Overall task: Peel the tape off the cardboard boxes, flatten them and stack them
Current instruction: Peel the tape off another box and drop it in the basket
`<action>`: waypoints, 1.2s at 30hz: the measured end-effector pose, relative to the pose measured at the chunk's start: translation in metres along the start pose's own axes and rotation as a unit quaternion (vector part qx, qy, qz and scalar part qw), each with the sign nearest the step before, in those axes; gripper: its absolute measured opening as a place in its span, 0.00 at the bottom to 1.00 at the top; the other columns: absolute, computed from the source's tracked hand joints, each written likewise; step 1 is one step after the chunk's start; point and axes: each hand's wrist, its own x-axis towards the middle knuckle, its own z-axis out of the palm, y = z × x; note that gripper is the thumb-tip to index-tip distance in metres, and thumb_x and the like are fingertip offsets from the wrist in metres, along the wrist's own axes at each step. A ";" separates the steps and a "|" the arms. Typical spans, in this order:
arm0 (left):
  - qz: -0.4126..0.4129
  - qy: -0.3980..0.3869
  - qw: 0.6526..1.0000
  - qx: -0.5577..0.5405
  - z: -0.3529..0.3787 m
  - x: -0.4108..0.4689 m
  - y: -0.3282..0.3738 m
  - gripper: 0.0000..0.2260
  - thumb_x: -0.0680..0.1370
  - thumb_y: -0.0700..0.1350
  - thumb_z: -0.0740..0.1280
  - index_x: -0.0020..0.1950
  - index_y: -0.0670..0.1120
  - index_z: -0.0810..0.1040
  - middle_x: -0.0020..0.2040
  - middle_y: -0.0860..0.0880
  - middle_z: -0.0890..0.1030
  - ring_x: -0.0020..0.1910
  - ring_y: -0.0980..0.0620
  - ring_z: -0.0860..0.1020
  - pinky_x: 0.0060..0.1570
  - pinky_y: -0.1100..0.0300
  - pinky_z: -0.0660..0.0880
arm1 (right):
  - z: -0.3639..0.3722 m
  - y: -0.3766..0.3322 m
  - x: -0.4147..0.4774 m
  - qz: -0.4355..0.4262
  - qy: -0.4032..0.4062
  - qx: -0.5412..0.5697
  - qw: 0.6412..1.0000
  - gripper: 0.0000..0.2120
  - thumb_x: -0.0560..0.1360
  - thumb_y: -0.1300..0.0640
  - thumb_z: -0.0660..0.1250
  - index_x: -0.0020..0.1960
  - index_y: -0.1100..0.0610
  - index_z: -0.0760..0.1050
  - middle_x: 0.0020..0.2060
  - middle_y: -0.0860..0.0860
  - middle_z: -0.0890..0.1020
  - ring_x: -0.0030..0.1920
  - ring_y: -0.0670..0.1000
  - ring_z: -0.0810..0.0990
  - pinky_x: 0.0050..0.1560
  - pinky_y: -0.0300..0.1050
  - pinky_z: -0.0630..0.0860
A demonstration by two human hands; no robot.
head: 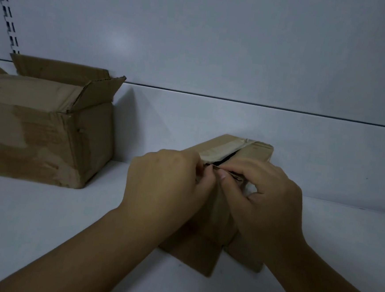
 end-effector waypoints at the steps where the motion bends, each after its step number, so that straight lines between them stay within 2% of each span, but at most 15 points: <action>1: 0.000 -0.002 1.000 -0.014 0.001 0.000 -0.001 0.19 0.70 0.61 0.52 0.40 0.53 0.80 0.30 0.53 0.79 0.31 0.52 0.76 0.30 0.60 0.68 | -0.001 -0.001 0.000 0.002 0.000 0.002 1.000 0.12 0.73 0.53 0.63 0.44 0.58 0.83 0.38 0.51 0.85 0.39 0.49 0.81 0.44 0.42 0.76; 6: 0.015 -0.014 0.990 -0.142 0.000 0.002 -0.010 0.07 0.70 0.54 0.63 0.37 0.53 0.76 0.28 0.55 0.76 0.31 0.58 0.75 0.32 0.59 0.72 | -0.002 -0.004 0.001 0.033 -0.005 0.019 0.999 0.12 0.73 0.53 0.62 0.40 0.57 0.81 0.33 0.49 0.82 0.36 0.47 0.78 0.37 0.44 0.75; 9: 0.023 -0.028 0.977 -0.208 -0.003 0.009 -0.016 0.02 0.70 0.47 0.68 0.40 0.52 0.76 0.34 0.56 0.77 0.35 0.59 0.74 0.36 0.61 0.73 | 0.000 -0.003 0.003 0.029 0.005 0.036 0.999 0.11 0.72 0.54 0.62 0.36 0.58 0.79 0.30 0.49 0.80 0.33 0.47 0.76 0.34 0.46 0.74; 14: 0.005 -0.142 0.955 -0.262 -0.002 0.024 -0.022 0.10 0.70 0.48 0.70 0.50 0.55 0.78 0.51 0.58 0.76 0.49 0.62 0.74 0.46 0.69 0.70 | 0.002 -0.002 0.003 0.018 -0.008 0.100 0.995 0.13 0.71 0.53 0.62 0.37 0.60 0.80 0.34 0.47 0.79 0.37 0.44 0.75 0.39 0.51 0.77; 17: -0.011 -0.231 0.928 -0.291 0.006 0.015 -0.021 0.26 0.62 0.59 0.71 0.58 0.63 0.70 0.62 0.61 0.65 0.56 0.68 0.69 0.49 0.75 0.66 | -0.005 -0.003 -0.001 0.060 -0.036 0.160 0.985 0.14 0.73 0.50 0.58 0.46 0.54 0.81 0.40 0.42 0.80 0.44 0.43 0.78 0.47 0.43 0.77; 20: -0.006 -0.207 0.943 -0.259 0.018 0.003 -0.014 0.36 0.54 0.70 0.67 0.61 0.67 0.63 0.65 0.70 0.53 0.67 0.62 0.58 0.61 0.63 0.66 | -0.016 0.001 0.001 0.141 -0.018 0.273 0.952 0.09 0.72 0.51 0.59 0.46 0.47 0.78 0.41 0.41 0.84 0.46 0.40 0.80 0.45 0.29 0.75; 23: 0.015 -0.162 0.943 -0.289 0.013 0.009 -0.016 0.28 0.57 0.66 0.68 0.54 0.65 0.66 0.61 0.65 0.60 0.63 0.59 0.65 0.59 0.59 0.72 | -0.027 0.018 0.010 0.199 0.044 0.282 0.937 0.10 0.75 0.63 0.62 0.44 0.49 0.78 0.40 0.40 0.83 0.42 0.40 0.81 0.39 0.28 0.75; 25: 0.059 -0.202 0.913 -0.350 0.002 0.018 -0.035 0.27 0.59 0.61 0.71 0.56 0.65 0.69 0.60 0.65 0.64 0.61 0.61 0.69 0.55 0.64 0.73 | -0.039 0.042 0.020 0.261 0.101 0.262 0.924 0.13 0.76 0.64 0.61 0.45 0.47 0.77 0.41 0.39 0.83 0.46 0.41 0.81 0.45 0.32 0.77; 26: 0.072 -0.254 0.879 -0.397 -0.005 0.024 -0.048 0.28 0.60 0.57 0.74 0.58 0.64 0.70 0.61 0.63 0.67 0.61 0.60 0.71 0.56 0.63 0.74 | -0.045 0.054 0.025 0.299 0.112 0.271 0.908 0.12 0.77 0.62 0.61 0.46 0.46 0.77 0.44 0.40 0.82 0.50 0.43 0.80 0.52 0.37 0.77; 28: 0.055 -0.336 0.802 -0.491 -0.017 0.034 -0.072 0.27 0.60 0.49 0.76 0.58 0.57 0.77 0.64 0.60 0.72 0.64 0.57 0.72 0.55 0.58 0.76 | -0.050 0.072 0.030 0.375 0.055 0.345 0.859 0.09 0.78 0.57 0.59 0.49 0.47 0.77 0.54 0.46 0.80 0.59 0.48 0.77 0.62 0.48 0.72; 29: 0.033 -0.345 0.783 -0.516 -0.019 0.038 -0.083 0.25 0.59 0.46 0.77 0.56 0.54 0.79 0.65 0.60 0.72 0.65 0.57 0.72 0.53 0.58 0.77 | -0.047 0.074 0.031 0.400 -0.002 0.380 0.834 0.09 0.79 0.56 0.58 0.51 0.48 0.77 0.57 0.48 0.79 0.61 0.50 0.75 0.63 0.50 0.71; 30: 0.010 -0.335 0.785 -0.521 -0.017 0.041 -0.089 0.24 0.59 0.44 0.77 0.54 0.52 0.81 0.66 0.61 0.73 0.65 0.58 0.72 0.52 0.58 0.78 | -0.043 0.073 0.031 0.411 -0.064 0.402 0.816 0.10 0.79 0.55 0.58 0.54 0.49 0.77 0.58 0.49 0.78 0.62 0.51 0.75 0.63 0.51 0.71; 32: -0.047 -0.268 0.820 -0.503 -0.006 0.043 -0.092 0.22 0.62 0.36 0.77 0.52 0.53 0.82 0.65 0.60 0.74 0.63 0.54 0.74 0.49 0.57 0.80 | -0.031 0.065 0.027 0.394 -0.150 0.413 0.807 0.13 0.79 0.55 0.57 0.57 0.55 0.77 0.57 0.53 0.80 0.60 0.53 0.77 0.59 0.50 0.74; 34: -0.112 -0.166 0.870 -0.450 0.009 0.043 -0.087 0.22 0.67 0.29 0.71 0.51 0.55 0.81 0.62 0.54 0.75 0.61 0.49 0.76 0.47 0.57 0.80 | -0.027 0.054 0.025 0.347 -0.168 0.398 0.832 0.13 0.78 0.58 0.58 0.55 0.59 0.79 0.53 0.53 0.82 0.56 0.52 0.79 0.53 0.48 0.78; 36: -0.148 -0.066 0.920 -0.358 0.019 0.040 -0.079 0.22 0.70 0.32 0.70 0.56 0.55 0.77 0.58 0.51 0.74 0.58 0.48 0.75 0.46 0.57 0.77 | -0.030 0.048 0.023 0.293 -0.161 0.375 0.865 0.11 0.77 0.60 0.61 0.51 0.56 0.81 0.50 0.48 0.83 0.52 0.47 0.80 0.46 0.42 0.79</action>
